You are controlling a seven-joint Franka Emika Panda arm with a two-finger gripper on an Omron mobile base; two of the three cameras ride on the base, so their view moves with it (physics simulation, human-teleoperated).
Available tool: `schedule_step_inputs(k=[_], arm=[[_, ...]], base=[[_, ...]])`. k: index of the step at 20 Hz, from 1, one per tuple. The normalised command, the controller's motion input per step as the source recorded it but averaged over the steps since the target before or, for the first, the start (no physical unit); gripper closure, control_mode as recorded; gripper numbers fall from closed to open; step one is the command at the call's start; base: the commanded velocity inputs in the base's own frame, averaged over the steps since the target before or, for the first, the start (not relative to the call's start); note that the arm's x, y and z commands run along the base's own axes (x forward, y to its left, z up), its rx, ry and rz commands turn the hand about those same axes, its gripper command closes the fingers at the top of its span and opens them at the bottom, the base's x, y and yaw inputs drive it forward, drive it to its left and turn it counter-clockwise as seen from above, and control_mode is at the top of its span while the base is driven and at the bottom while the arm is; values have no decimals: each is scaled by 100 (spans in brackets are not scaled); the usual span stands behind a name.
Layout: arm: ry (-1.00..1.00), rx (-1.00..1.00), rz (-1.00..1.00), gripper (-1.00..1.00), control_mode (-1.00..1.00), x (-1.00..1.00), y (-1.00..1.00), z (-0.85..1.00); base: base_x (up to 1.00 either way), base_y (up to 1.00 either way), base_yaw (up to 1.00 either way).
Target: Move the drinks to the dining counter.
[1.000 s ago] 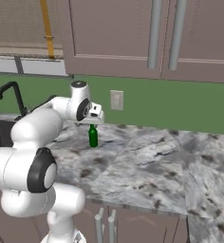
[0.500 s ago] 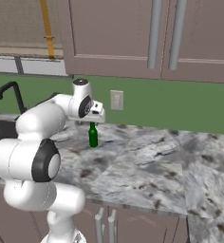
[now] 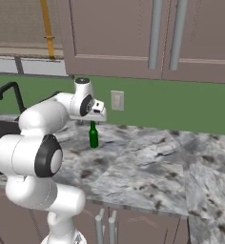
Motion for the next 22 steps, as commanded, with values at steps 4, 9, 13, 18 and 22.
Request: schedule_step_inputs(k=[4, 9, 13, 18, 22], arm=[[0, 0, 0, -100, -100, 15, 0, 0], [1, 0, 0, -100, -100, 13, 0, 0], [2, 0, 0, -100, -100, 16, 0, 0], [1, 0, 0, -100, -100, 21, 0, 0], [3, 0, 0, -100, -100, 13, 0, 0]], base=[[0, 0, 0], [0, 0, 0], [0, 0, 0], [0, 0, 0], [0, 0, 0]])
